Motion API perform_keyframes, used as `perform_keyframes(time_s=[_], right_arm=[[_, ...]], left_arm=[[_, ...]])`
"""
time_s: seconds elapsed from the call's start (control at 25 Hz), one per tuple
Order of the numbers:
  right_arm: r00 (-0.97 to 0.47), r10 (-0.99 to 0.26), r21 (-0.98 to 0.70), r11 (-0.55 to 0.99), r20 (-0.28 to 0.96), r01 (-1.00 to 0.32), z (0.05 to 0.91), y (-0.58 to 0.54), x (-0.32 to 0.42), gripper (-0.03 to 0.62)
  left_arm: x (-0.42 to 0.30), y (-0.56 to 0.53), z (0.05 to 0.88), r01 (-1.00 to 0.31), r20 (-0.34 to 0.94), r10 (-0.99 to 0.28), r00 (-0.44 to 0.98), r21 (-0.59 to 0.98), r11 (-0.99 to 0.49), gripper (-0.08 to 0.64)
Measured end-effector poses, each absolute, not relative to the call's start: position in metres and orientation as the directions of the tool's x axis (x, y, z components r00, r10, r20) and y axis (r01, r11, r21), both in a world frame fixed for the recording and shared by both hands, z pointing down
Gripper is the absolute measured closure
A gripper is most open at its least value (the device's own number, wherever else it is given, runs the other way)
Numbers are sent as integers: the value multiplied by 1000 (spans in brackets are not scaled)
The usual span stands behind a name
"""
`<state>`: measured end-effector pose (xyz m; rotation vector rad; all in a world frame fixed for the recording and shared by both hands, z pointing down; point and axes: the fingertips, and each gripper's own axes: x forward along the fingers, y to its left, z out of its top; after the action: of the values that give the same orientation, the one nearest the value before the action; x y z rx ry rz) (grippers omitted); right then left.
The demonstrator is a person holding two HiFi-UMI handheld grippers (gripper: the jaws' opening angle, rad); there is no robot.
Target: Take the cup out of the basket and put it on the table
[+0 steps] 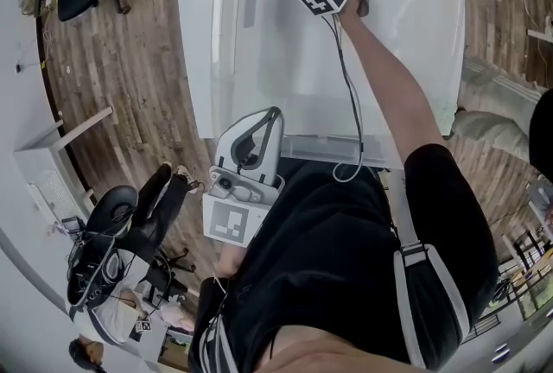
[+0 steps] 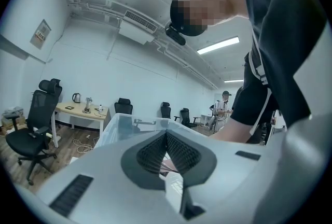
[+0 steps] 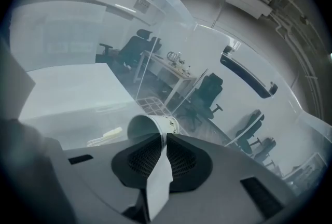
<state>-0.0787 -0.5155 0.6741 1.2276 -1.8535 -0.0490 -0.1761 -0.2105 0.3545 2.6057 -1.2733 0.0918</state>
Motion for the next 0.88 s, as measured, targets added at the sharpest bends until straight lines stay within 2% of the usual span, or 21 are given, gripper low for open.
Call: perform_keyframes(time_s=[0.16, 0.88], right_arm=[[-114, -775, 484, 495, 622, -722, 663, -518, -74, 568], [-230, -804, 388, 488, 548, -782, 567, -483, -64, 568]], left_arm=[[-176, -210, 353, -786, 157, -772, 616, 186, -589, 541], [-153, -194, 341, -764, 119, -758, 642, 178, -619, 541]])
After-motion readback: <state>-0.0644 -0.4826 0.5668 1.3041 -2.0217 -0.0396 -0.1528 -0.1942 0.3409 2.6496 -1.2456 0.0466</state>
